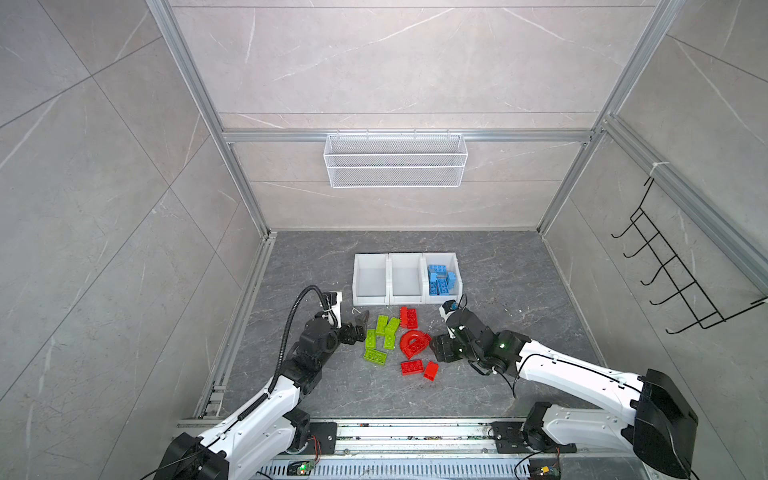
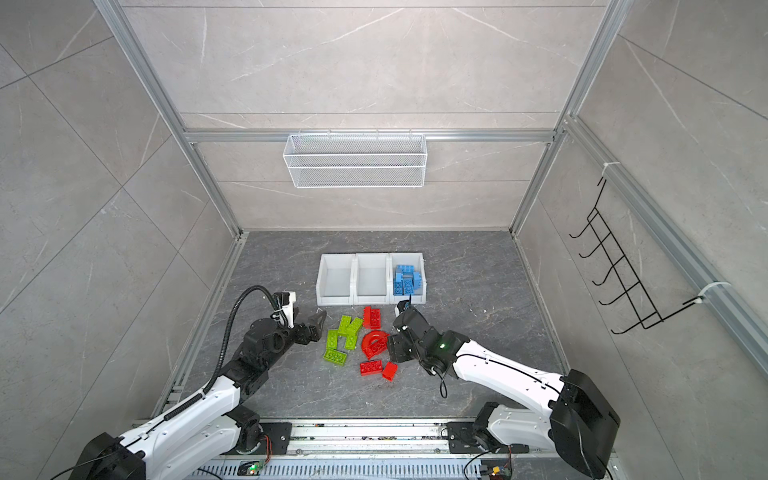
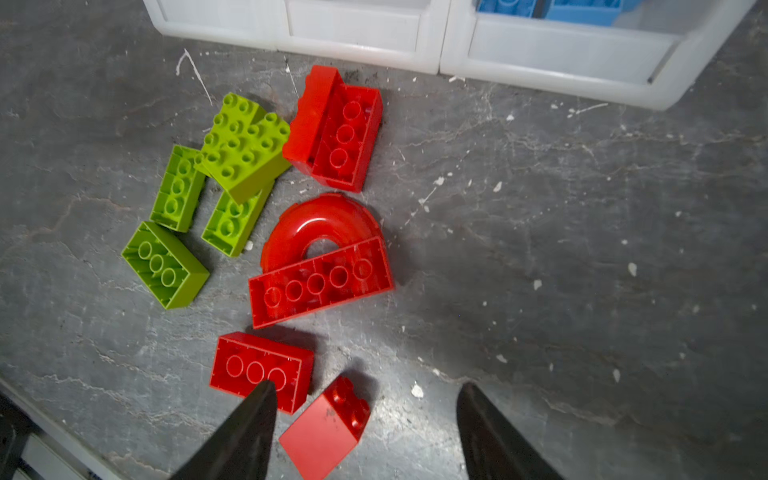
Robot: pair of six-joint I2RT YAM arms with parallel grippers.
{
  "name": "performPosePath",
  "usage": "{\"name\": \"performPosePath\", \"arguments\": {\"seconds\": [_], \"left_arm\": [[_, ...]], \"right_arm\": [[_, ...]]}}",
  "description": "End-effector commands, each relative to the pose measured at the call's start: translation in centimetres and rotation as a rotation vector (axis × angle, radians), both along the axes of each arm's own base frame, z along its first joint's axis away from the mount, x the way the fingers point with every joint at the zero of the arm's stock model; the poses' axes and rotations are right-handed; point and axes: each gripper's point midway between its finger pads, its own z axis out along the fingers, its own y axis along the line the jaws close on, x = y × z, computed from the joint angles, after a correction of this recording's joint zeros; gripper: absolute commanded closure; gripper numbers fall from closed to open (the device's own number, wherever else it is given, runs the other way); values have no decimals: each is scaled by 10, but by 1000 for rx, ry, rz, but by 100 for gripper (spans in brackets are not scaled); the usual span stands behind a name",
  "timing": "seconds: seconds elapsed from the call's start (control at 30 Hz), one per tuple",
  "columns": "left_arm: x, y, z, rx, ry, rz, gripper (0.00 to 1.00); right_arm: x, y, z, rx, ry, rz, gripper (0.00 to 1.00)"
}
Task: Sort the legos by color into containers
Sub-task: 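Lower the right gripper onto a small red 2x2 brick and close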
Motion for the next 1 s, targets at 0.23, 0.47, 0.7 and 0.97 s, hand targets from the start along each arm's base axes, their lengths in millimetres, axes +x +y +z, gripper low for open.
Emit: {"name": "performPosePath", "arguments": {"seconds": [0.23,0.47,0.7,0.97], "left_arm": [[2,0,18,-6,-61,-2,0],[4,-6,12,-21,-36,-18,0],[4,-8,13,-32,-28,-27,0],[3,-6,14,-32,-35,-20,0]], "right_arm": [[-34,0,-35,-53,57,-30,29],[-48,7,-39,-156,62,-31,26],[-48,15,-52,-164,100,-61,25],[-45,34,-63,-150,119,-33,26]]}}
